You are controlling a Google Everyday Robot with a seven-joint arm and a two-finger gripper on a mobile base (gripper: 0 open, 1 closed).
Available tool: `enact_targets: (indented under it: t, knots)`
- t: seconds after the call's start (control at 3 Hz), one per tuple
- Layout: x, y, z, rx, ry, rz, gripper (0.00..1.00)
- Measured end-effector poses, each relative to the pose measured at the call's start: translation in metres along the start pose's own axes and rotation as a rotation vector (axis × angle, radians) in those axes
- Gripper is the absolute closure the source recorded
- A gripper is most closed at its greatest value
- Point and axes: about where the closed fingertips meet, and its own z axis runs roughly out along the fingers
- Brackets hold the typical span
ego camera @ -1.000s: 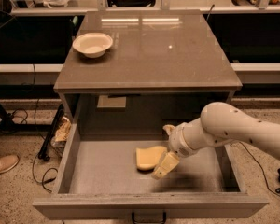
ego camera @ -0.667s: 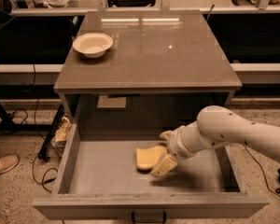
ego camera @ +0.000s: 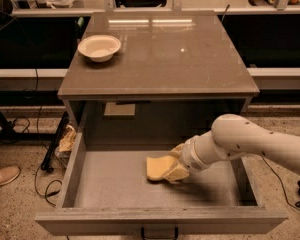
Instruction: Pick sponge from top drawer and place on counter
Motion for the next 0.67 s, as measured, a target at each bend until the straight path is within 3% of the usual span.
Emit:
enact_targets:
  t: [0.33,0.67]
  knots:
    - [-0.004,-0.002,-0.011,0.002,-0.028,0.001,0.89]
    - [-0.023,-0.013,-0.067,0.048,-0.086,-0.040,1.00]
